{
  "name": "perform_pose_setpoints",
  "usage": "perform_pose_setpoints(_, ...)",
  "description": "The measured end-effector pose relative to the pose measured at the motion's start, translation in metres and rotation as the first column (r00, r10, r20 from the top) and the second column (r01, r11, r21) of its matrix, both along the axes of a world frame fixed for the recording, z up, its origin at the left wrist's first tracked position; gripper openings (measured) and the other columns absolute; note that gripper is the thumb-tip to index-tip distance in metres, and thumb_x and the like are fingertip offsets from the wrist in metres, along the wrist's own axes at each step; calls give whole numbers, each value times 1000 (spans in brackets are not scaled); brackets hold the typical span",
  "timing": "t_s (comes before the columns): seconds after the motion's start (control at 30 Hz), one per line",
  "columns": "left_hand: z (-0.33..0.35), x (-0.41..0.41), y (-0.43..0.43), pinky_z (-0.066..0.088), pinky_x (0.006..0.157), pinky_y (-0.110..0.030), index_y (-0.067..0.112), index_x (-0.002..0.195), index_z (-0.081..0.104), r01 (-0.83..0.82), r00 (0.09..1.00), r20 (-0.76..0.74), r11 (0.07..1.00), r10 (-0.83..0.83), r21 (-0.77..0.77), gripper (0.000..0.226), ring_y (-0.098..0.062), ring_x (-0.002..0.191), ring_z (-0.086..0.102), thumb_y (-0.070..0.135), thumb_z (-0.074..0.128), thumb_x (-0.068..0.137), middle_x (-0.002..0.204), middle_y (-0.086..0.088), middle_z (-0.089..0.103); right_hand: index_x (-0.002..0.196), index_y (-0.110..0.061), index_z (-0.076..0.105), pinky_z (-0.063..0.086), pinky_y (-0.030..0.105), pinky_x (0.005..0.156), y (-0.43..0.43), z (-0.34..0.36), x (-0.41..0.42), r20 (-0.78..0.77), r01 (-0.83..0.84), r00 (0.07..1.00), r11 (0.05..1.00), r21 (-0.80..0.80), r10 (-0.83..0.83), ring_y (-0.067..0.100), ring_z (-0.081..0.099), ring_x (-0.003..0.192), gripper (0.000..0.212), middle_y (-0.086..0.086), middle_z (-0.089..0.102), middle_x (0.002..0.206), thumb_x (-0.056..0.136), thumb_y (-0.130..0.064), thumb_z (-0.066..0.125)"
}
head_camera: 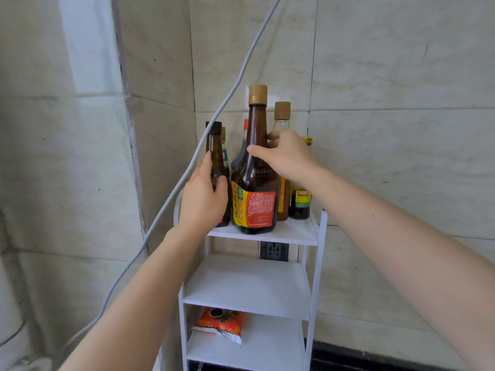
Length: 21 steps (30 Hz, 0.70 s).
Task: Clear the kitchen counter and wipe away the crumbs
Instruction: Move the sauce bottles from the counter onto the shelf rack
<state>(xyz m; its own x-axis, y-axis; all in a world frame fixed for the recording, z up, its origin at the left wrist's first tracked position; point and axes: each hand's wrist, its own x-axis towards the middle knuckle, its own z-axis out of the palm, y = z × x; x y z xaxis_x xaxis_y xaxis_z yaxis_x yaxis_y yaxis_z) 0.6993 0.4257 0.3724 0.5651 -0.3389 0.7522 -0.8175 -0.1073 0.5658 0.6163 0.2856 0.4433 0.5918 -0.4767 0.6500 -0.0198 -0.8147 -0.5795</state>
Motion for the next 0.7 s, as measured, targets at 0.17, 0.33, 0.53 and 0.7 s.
perform_pose_setpoints(0.17,-20,-27,10,44,99,-43,21,136,45,-156,988,-24,987,155,-32,44,-25,121,51,18,42,92,132,-7,56,123,-12,52,46,27,85,9,-31,-34,118,15,993,995,-96,-3,14,53,106,50,1,57,120,82,-35,68)
perform_pose_setpoints(0.33,-68,-84,19,31,76,5,17,127,55,-227,968,-146,958,203,-174,38,8,95,52,11,46,90,116,13,56,112,-13,57,39,19,77,24,-88,-74,98,-104,988,987,-121,116,7,50,92,36,0,61,109,81,-26,67)
perform_pose_setpoints(0.53,-181,-145,51,28,68,7,19,114,57,-335,893,-323,942,312,-17,30,12,83,52,7,46,89,94,21,56,114,-12,56,38,23,79,40,-215,-113,-199,-265,941,962,61,272,11,50,91,34,-1,57,107,83,-23,66)
perform_pose_setpoints(0.7,-288,-188,97,42,79,-33,16,121,51,-418,702,-514,870,492,262,32,-32,95,58,11,42,91,106,-15,63,121,-12,53,40,25,81,65,-327,-133,-501,-282,777,922,263,381,14,53,100,40,2,58,116,85,-26,64)
